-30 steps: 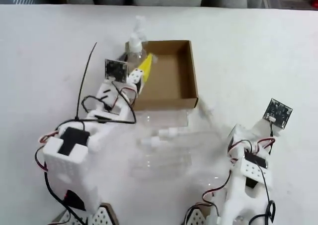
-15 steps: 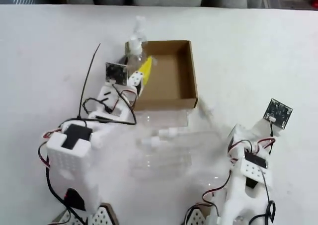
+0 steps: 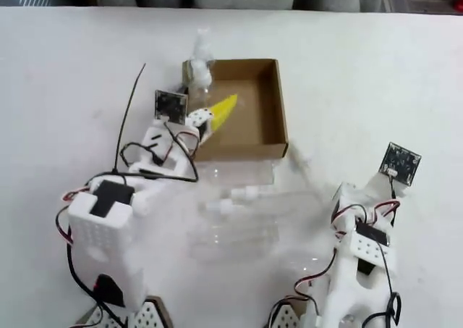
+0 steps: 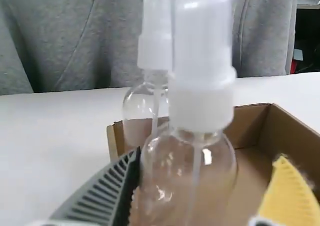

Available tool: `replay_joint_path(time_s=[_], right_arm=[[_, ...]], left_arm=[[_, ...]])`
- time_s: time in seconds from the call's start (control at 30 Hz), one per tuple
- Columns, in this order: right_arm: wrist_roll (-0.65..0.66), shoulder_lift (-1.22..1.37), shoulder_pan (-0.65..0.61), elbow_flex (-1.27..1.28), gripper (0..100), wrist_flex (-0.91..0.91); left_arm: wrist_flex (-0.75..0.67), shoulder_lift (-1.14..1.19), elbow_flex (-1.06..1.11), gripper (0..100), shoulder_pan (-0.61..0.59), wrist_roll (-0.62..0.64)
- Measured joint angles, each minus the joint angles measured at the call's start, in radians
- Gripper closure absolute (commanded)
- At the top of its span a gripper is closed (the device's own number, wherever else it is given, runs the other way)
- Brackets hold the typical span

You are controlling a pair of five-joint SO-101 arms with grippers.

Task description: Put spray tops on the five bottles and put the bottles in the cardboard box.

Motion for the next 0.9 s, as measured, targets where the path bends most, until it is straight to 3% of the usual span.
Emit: replay_joint_path(time_s=[0.6,0.9], right_arm=[[0.012,0.000,0.000,0.000,98.1,-0.002],[0.012,0.000,0.000,0.000,98.1,-0.002]], left_arm=[[0.000,-0.092,0.094,61,-0.002,-0.002],[0.000,-0.304,0.221,61,-0.002,-0.003]])
